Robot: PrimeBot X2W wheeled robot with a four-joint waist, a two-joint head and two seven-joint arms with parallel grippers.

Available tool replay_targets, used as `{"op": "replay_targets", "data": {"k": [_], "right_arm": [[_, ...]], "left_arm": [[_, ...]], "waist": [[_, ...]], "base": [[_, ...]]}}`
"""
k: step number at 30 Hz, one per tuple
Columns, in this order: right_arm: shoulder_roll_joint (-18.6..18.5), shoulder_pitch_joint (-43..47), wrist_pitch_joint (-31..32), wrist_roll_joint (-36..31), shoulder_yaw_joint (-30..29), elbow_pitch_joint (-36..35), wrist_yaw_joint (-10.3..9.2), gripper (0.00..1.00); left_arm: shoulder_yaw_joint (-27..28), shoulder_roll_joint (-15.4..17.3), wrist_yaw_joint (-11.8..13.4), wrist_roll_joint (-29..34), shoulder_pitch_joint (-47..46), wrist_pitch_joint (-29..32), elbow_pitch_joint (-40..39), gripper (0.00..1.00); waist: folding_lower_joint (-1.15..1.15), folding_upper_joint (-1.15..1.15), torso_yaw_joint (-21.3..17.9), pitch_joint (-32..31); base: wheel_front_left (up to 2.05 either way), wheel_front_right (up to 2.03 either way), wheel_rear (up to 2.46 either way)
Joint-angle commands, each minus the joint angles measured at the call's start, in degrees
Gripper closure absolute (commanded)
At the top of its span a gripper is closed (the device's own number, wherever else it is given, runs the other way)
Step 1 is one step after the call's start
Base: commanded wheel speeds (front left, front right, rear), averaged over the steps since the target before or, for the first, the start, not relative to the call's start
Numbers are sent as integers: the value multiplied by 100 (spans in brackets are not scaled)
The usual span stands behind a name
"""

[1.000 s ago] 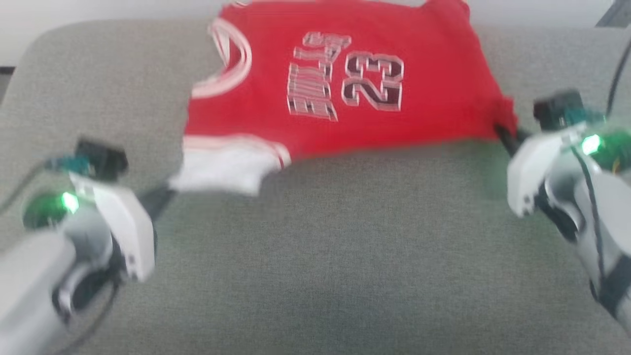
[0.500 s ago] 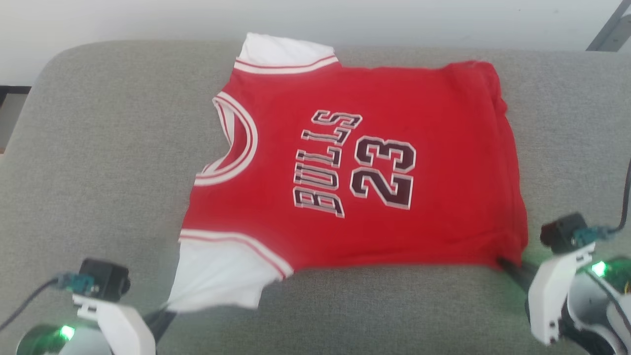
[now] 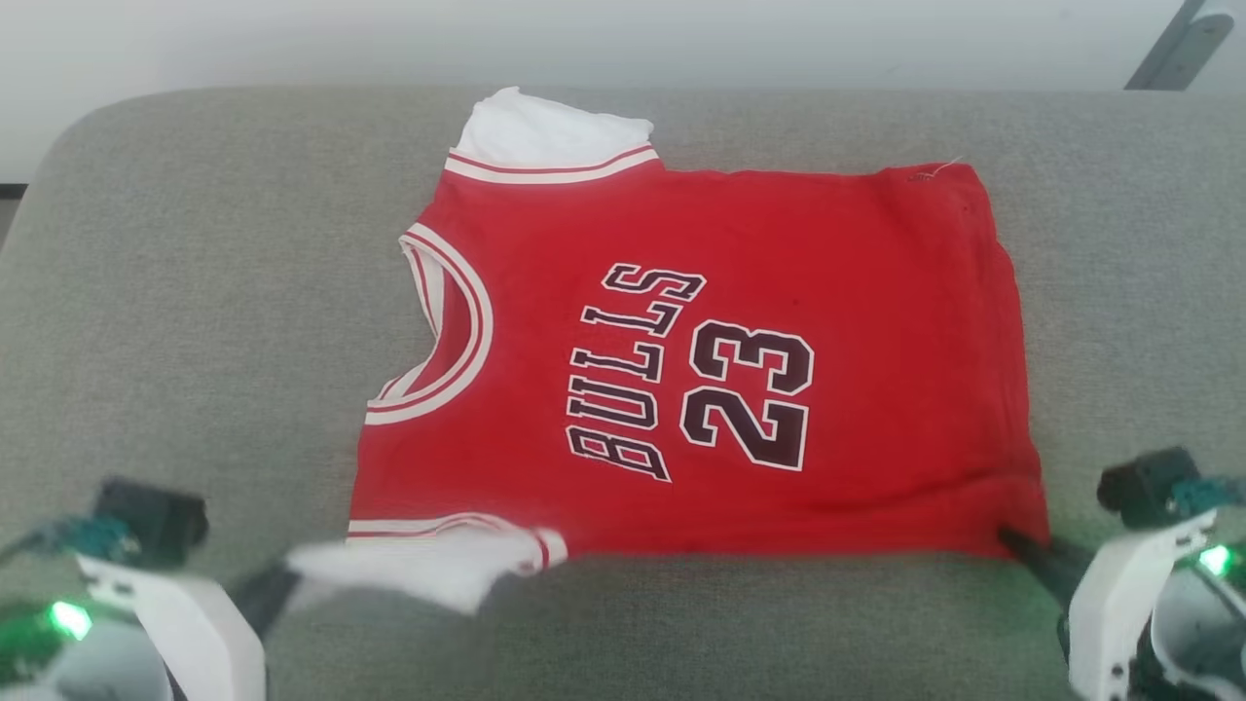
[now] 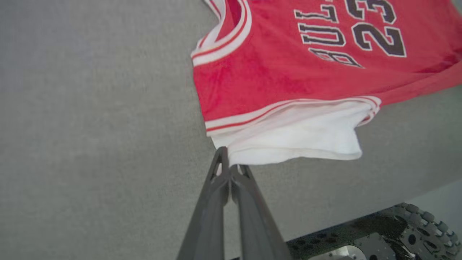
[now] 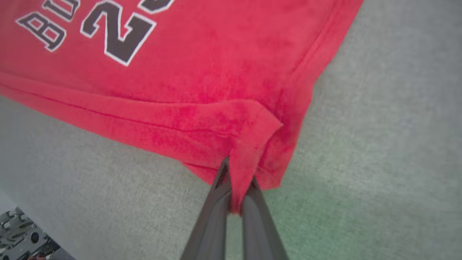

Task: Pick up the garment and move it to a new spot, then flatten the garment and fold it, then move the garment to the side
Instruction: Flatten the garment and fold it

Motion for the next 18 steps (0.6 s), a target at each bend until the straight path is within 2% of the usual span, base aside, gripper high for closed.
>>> {"op": "replay_targets", "data": {"k": [1, 4, 8, 12, 18], "right_arm": [[28, -101, -33, -62, -61, -19, -12, 100], [213, -364, -27, -294, -223, -77, -12, 100], [427, -885, 44, -521, -247, -14, -12, 100], [576, -1504, 46, -747, -182, 273, -12, 100], [740, -2417, -6, -1011, 67, 931, -12, 100]], "left_arm": [[45, 42, 20, 111, -100, -3, -20, 100], [199, 199, -85, 436, -567, 122, -93, 100], [307, 124, -566, 924, -1402, 384, 136, 100], [282, -298, -1160, 1252, -2268, 693, 827, 100], [60, -1274, -2111, 1514, -3372, 922, 2440, 100]], "waist": [[0, 0, -13, 5], [0, 0, -73, 44], [0, 0, -152, 169], [0, 0, -244, 351], [0, 0, -361, 693]], "base": [[0, 0, 0], [0, 0, 0], [0, 0, 0], [0, 0, 0], [0, 0, 0]]}}
